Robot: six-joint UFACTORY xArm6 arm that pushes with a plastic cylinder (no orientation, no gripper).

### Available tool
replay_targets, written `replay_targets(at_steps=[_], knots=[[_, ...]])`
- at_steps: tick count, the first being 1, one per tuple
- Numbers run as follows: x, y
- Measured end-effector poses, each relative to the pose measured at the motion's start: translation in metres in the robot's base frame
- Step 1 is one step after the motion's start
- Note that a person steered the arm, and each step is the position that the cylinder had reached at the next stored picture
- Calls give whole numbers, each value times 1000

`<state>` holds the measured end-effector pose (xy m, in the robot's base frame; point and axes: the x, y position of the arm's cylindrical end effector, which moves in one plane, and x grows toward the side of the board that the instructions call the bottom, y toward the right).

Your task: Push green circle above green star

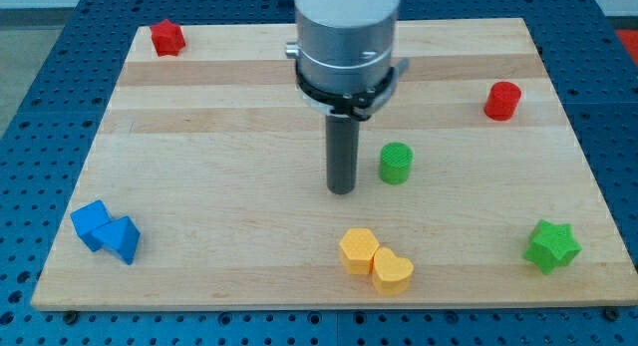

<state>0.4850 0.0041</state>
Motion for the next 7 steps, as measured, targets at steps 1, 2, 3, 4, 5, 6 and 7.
replay_targets(at_steps=[1, 2, 3, 4, 5, 6, 7], knots=[[-26, 18], [-32, 49], [-28, 77], [-11, 111], [-1, 143], [2, 161], [1, 177]])
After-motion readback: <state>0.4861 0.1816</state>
